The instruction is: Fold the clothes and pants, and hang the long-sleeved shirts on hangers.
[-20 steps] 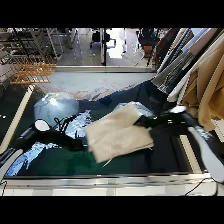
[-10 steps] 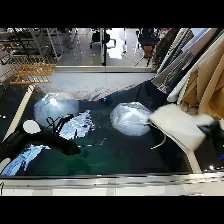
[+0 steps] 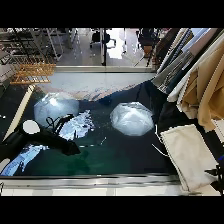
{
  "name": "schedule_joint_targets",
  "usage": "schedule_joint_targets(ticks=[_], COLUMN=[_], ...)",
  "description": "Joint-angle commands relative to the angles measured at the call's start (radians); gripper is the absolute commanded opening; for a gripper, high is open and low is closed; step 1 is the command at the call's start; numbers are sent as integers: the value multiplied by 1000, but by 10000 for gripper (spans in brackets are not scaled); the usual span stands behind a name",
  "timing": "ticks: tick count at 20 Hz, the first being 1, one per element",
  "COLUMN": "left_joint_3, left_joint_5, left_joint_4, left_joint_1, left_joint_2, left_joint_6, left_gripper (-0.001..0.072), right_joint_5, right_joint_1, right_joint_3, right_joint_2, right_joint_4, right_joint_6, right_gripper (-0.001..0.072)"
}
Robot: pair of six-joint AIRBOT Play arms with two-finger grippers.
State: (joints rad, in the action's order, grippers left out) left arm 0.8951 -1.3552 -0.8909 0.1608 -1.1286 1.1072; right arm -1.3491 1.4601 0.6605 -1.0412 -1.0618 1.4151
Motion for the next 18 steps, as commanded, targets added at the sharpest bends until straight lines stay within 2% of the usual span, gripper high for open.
schedule_joint_targets(ticks=[1,3,5,7,8,11,14,15,16,17,18], left_joint_3=[16,73,153,231,262,293,293,293,293,293,293], left_joint_5=[-34,-103,-142,-151,-151,-106,-33,-19,-13,-18,-17], left_joint_4=[-45,-144,-271,-404,-466,-552,-546,-546,-544,-545,-546], left_joint_1=[-5,-29,-72,-119,-145,-256,-399,-434,-464,-483,-496], left_joint_2=[2,2,2,2,2,3,3,3,2,2,1], left_joint_6=[5,51,132,201,224,235,298,319,356,427,488], left_gripper=[9,9,9,9,10,10,10,10,10,10,10], right_joint_5=[-90,-129,-117,-79,-52,0,203,308,403,510,610], right_joint_1=[23,16,-68,-264,-391,-867,-1317,-1436,-1516,-1568,-1587], right_joint_3=[122,304,460,535,544,518,437,417,411,411,411], right_joint_2=[17,17,15,10,8,-12,-35,-47,-61,-76,-83], right_joint_4=[23,55,158,261,258,133,-69,-155,-243,-322,-362], right_joint_6=[24,16,-43,-130,-167,-245,-251,-250,-250,-250,-250], right_gripper=[465,465,465,466,469,460,460,421,263,65,14])
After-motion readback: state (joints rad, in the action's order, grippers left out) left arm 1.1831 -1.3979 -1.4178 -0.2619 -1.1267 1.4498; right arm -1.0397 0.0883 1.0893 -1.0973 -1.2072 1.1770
